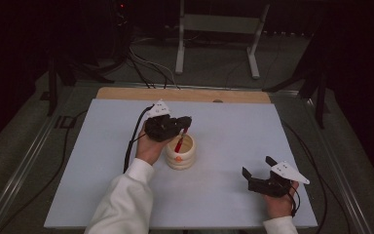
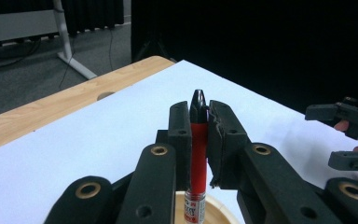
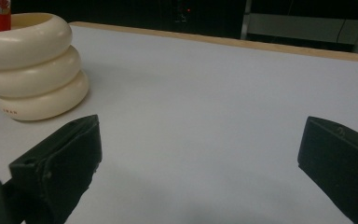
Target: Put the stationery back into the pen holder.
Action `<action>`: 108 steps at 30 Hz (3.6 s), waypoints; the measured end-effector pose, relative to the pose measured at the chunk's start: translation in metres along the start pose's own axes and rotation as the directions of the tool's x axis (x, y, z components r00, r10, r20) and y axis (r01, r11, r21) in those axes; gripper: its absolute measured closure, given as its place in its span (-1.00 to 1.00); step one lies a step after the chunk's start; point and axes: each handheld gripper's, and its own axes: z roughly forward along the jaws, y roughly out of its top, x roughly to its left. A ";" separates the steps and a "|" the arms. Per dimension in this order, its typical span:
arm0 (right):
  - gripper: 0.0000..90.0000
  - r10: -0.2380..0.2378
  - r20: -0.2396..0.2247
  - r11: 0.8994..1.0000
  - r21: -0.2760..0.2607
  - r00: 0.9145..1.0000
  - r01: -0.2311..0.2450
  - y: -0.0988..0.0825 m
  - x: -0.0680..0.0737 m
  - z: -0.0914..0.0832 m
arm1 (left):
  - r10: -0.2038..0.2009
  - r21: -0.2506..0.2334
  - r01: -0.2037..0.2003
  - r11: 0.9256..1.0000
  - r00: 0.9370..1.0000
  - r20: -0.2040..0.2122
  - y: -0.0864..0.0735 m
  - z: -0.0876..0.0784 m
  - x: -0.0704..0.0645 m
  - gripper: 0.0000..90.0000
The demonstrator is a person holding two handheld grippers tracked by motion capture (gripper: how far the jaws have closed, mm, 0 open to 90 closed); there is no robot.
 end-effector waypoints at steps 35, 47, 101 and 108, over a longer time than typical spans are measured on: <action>-1.00 -0.003 0.000 1.000 0.002 1.000 0.003 0.000 0.000 0.000 | -0.036 0.093 0.037 0.995 0.999 -0.010 -0.036 0.013 0.000 0.79; -1.00 -0.002 0.001 1.000 0.004 1.000 0.002 0.000 0.000 0.000 | -0.060 0.058 0.066 0.996 0.993 -0.106 -0.040 0.003 0.004 -0.43; -1.00 -0.021 -0.025 1.000 0.001 0.999 0.021 0.000 0.007 0.000 | -0.075 -0.091 0.036 0.995 0.876 -0.477 -0.147 -0.161 0.023 -1.00; -1.00 -0.030 -0.030 0.999 0.009 0.999 0.031 0.000 0.009 0.001 | -0.099 -0.106 0.055 0.993 0.870 -0.484 -0.151 -0.164 0.027 -1.00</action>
